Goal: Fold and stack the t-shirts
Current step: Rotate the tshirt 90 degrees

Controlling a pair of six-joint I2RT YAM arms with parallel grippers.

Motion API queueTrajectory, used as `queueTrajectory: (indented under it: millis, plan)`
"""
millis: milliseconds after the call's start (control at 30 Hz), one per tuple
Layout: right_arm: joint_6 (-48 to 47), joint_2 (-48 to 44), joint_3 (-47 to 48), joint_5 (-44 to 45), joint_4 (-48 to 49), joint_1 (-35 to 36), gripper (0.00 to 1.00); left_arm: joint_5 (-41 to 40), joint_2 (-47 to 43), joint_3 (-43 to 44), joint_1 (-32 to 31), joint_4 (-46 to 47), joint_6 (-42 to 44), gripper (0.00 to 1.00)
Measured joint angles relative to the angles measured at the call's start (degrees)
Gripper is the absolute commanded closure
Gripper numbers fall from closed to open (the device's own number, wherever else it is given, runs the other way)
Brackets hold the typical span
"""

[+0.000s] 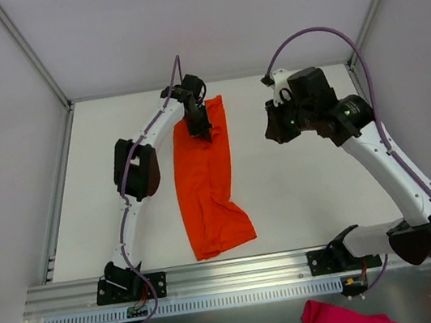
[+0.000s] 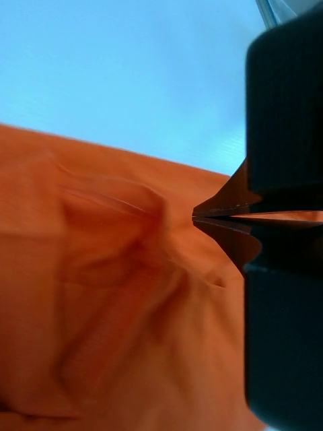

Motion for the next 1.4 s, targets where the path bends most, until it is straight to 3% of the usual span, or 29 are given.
queueTrajectory:
  millis: [67,233,433,700,933,1133,1400]
  plan:
    - [0.3,0.8,-1.7,-5.0,-0.4,0.0,0.99,1.2,3.5,4.5,0.9,1.4,-0.6,1.00]
    - [1.9,5.7,-12.5,-14.6,3.8,1.3,0.99,3.8,6.0,4.8,4.1,2.3,-2.7,1.00]
    - [3.6,14.7,-23.5,-17.8,9.2,2.8,0.99,6.0,6.0,-0.4,8.8,7.0,-5.2,1.00]
    - [4.3,23.2,-26.0,-18.0,20.3,8.0,0.99,9.0,5.5,-2.2,10.6,10.7,-7.6,1.00]
    - [6.7,26.7,-23.6,-12.5,32.2,16.1,0.99,10.6,5.5,-2.4,12.2,12.4,-8.5,1.00]
    - [6.1,28.2,-23.8,1.6,43.0,25.0,0.99,10.7,5.5,-2.6,12.6,12.6,-8.5,1.00]
    - [7.7,26.9,-33.9,12.9,51.2,29.3,0.99,10.7,5.5,-2.6,12.6,12.6,-8.1,1.00]
